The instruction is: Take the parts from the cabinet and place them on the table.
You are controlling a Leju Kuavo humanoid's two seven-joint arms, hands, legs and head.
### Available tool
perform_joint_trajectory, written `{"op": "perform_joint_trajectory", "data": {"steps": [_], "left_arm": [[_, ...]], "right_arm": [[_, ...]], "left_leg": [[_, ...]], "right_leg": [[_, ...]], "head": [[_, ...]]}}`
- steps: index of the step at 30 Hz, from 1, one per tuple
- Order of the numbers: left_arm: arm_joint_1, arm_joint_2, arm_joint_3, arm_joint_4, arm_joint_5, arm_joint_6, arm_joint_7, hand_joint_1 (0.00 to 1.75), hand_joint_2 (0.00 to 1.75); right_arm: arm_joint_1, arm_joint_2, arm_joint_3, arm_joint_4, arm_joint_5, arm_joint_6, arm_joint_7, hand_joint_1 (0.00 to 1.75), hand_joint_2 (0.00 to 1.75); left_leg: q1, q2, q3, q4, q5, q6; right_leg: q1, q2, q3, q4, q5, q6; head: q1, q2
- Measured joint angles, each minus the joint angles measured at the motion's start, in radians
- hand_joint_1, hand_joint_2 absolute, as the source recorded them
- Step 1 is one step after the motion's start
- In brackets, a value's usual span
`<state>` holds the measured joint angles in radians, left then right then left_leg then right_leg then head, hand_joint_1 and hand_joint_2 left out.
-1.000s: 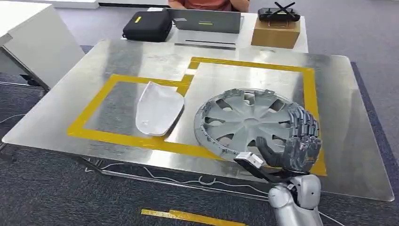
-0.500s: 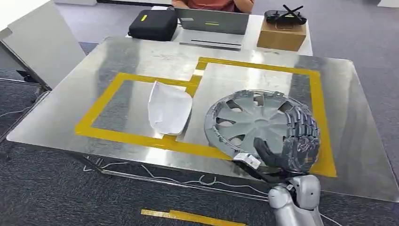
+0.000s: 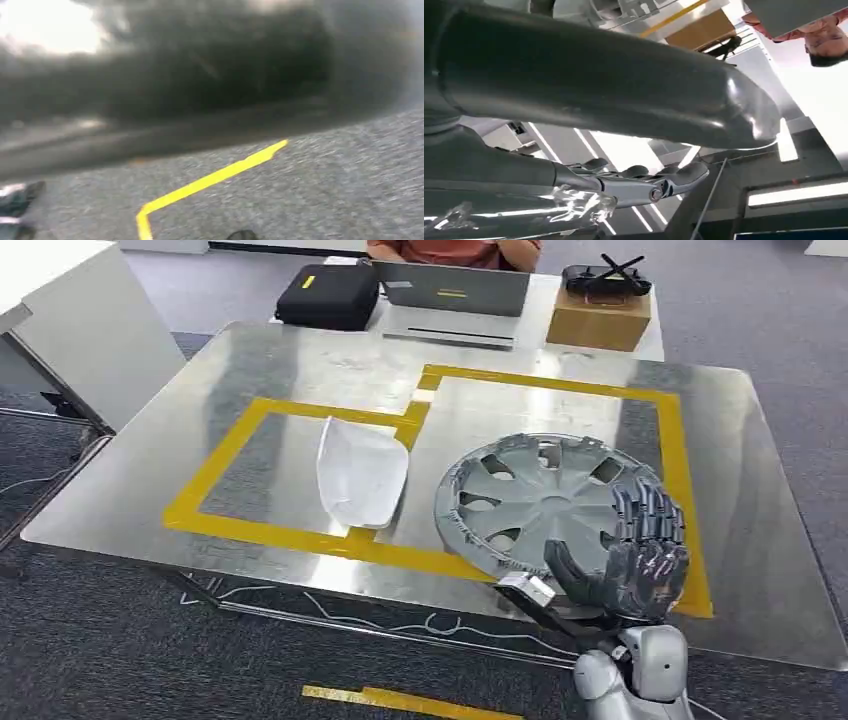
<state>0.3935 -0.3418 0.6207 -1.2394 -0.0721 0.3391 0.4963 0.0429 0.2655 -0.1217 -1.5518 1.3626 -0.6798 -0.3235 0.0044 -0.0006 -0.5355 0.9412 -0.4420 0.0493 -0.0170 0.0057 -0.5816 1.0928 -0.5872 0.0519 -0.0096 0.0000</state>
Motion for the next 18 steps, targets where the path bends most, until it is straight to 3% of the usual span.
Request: {"op": "perform_joint_trajectory", "data": {"steps": [2, 3, 4, 6, 7, 8, 9, 11, 12, 13, 14, 15, 18], "left_arm": [[0.008, 0.0, -0.016, -0.005, 0.0, 0.002, 0.005, 0.0, 0.0], [0.009, 0.0, -0.021, -0.007, 0.0, 0.002, 0.006, 0.0, 0.0], [0.011, 0.0, -0.025, -0.009, 0.0, 0.002, 0.007, 0.0, 0.0], [0.015, 0.0, -0.036, -0.013, 0.0, 0.002, 0.007, 0.0, 0.0], [0.017, 0.0, -0.039, -0.014, 0.0, 0.002, 0.007, 0.0, 0.0], [0.019, 0.001, -0.04, -0.018, 0.001, 0.003, 0.007, 0.0, 0.0], [0.02, 0.001, -0.043, -0.024, 0.002, 0.006, 0.008, 0.0, 0.0], [0.028, 0.001, -0.049, -0.029, 0.011, 0.021, 0.01, 0.0, 0.0], [0.035, 0.001, -0.055, -0.032, 0.016, 0.027, 0.014, 0.0, 0.0], [0.039, 0.001, -0.062, -0.034, 0.019, 0.032, 0.017, 0.0, 0.0], [0.041, 0.001, -0.066, -0.036, 0.02, 0.035, 0.02, 0.0, 0.0], [0.044, 0.001, -0.071, -0.039, 0.021, 0.038, 0.023, 0.0, 0.0], [0.05, 0.001, -0.087, -0.052, 0.027, 0.048, 0.031, 0.0, 0.0]], "right_arm": [[0.013, -0.003, 0.0, 0.0, 0.001, 0.0, 0.001, 0.0, 0.0], [0.019, -0.004, 0.0, 0.0, 0.001, 0.0, 0.001, 0.0, 0.0], [0.021, -0.006, 0.0, 0.0, 0.002, 0.0, 0.002, 0.0, 0.0], [0.02, -0.006, 0.001, -0.001, 0.002, 0.0, 0.002, 0.0, 0.0], [0.019, -0.006, 0.001, -0.003, 0.002, 0.0, 0.002, 0.0, 0.0], [0.02, -0.006, 0.002, -0.003, 0.002, 0.0, 0.002, 0.0, 0.0], [0.022, -0.006, 0.003, -0.008, 0.002, 0.0, 0.008, 0.0, 0.0], [0.025, -0.007, 0.006, -0.01, 0.002, 0.0, 0.032, 0.0, 0.0], [0.026, -0.008, 0.007, -0.011, 0.001, 0.0, 0.044, 0.0, 0.0], [0.026, -0.008, 0.008, -0.012, 0.0, 0.0, 0.054, 0.0, 0.0], [0.028, -0.008, 0.008, -0.013, -0.001, 0.0, 0.058, 0.0, 0.0], [0.03, -0.008, 0.008, -0.017, -0.001, 0.0, 0.064, 0.0, 0.0], [0.035, -0.012, 0.008, -0.024, -0.001, 0.0, 0.08, 0.0, 0.0]], "left_leg": [[-0.001, 0.002, -0.005, 0.001, 0.002, -0.004], [-0.001, 0.001, -0.008, 0.002, 0.004, -0.008], [0.0, 0.001, -0.011, 0.004, 0.007, -0.012], [0.006, 0.001, -0.018, 0.018, 0.006, -0.026], [0.008, 0.001, -0.025, 0.033, 0.001, -0.036], [0.001, -0.001, -0.033, 0.044, -0.003, -0.049], [0.003, -0.003, -0.038, 0.052, -0.001, -0.051], [0.01, -0.003, -0.041, 0.05, 0.009, -0.061], [0.013, -0.004, -0.047, 0.052, 0.012, -0.069], [0.016, -0.003, -0.055, 0.064, -0.011, -0.072], [0.016, -0.001, -0.062, 0.08, -0.033, -0.072], [0.015, -0.002, -0.077, 0.119, -0.074, -0.072], [0.014, -0.002, -0.149, 0.347, -0.205, -0.068]], "right_leg": [[-0.004, 0.0, -0.066, 0.156, -0.065, 0.004], [-0.006, 0.0, -0.075, 0.18, -0.066, 0.007], [-0.011, -0.001, -0.056, 0.15, -0.038, 0.009], [-0.024, -0.004, 0.04, -0.026, 0.048, 0.018], [-0.032, -0.004, 0.084, -0.113, 0.058, 0.03], [-0.02, 0.006, 0.079, -0.108, 0.051, 0.022], [-0.019, 0.008, 0.073, -0.104, 0.056, 0.004], [-0.013, 0.008, 0.071, -0.094, 0.061, -0.01], [-0.013, 0.007, 0.052, -0.092, 0.069, -0.022], [-0.014, 0.005, 0.058, -0.092, 0.076, -0.033], [-0.013, 0.005, 0.052, -0.092, 0.079, -0.037], [-0.011, 0.004, 0.046, -0.092, 0.084, -0.041], [-0.001, -0.001, 0.014, -0.09, 0.106, -0.048]], "head": [[0.001, 0.0], [0.001, 0.0], [0.002, 0.0], [0.001, 0.0], [0.002, 0.0], [0.001, 0.0], [-0.002, 0.0], [0.0, 0.0], [-0.001, 0.0], [-0.003, 0.0], [-0.004, 0.0], [-0.004, 0.0], [-0.004, 0.0]]}}
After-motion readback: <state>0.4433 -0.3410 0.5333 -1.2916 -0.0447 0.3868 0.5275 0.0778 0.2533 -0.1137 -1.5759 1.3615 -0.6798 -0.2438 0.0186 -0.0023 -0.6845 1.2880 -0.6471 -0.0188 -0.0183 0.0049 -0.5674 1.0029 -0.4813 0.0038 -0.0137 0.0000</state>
